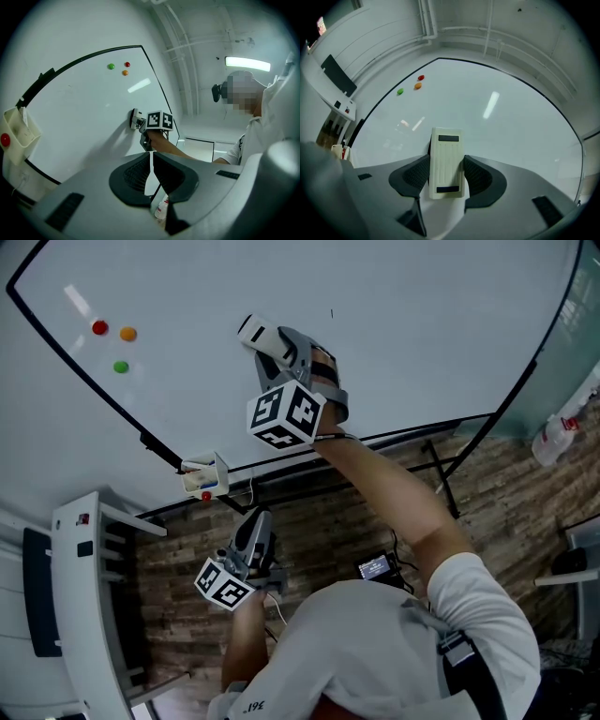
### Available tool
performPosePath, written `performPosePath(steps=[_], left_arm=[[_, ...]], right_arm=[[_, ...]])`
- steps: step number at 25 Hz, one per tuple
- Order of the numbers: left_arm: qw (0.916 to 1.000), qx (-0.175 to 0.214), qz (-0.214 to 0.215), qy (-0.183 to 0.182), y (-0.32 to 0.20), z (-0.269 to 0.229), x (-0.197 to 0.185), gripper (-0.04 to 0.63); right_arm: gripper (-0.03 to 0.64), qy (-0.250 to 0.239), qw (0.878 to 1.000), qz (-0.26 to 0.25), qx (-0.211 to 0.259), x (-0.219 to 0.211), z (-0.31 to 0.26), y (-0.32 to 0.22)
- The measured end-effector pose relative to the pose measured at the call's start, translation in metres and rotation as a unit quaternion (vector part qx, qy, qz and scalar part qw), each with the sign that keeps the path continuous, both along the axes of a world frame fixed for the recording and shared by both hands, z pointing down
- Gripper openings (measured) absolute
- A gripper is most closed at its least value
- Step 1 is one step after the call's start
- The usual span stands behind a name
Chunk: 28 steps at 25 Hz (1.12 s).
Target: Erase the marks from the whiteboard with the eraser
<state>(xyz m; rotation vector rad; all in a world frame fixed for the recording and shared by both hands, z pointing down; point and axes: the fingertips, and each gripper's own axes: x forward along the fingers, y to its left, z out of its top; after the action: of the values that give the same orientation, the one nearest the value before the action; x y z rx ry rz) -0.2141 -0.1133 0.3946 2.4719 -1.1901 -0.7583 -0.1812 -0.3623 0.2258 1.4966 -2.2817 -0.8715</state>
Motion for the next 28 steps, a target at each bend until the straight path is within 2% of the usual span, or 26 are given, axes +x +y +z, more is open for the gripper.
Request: performPosePath(steps=[9,19,28], left_arm=[[0.9996,-0.002,0.027,-0.002,-0.011,0.001,0.022,0.009],[0.9984,0.001,0.057,-0.006,-0.025,-0.003,0.056,0.009],[0.9978,-0.002,0.065,-0.012,-0.031,-0.004,0.072,0.009]], right_arm=[[0.247,-0.032,0.999,0.023,-0.014,0.048,-0.009,-0.013],[0.247,-0.051,0.996,0.071,-0.017,0.139,-0.015,-0.032],[0.247,-0.068,0.990,0.126,-0.017,0.218,-0.016,-0.050]])
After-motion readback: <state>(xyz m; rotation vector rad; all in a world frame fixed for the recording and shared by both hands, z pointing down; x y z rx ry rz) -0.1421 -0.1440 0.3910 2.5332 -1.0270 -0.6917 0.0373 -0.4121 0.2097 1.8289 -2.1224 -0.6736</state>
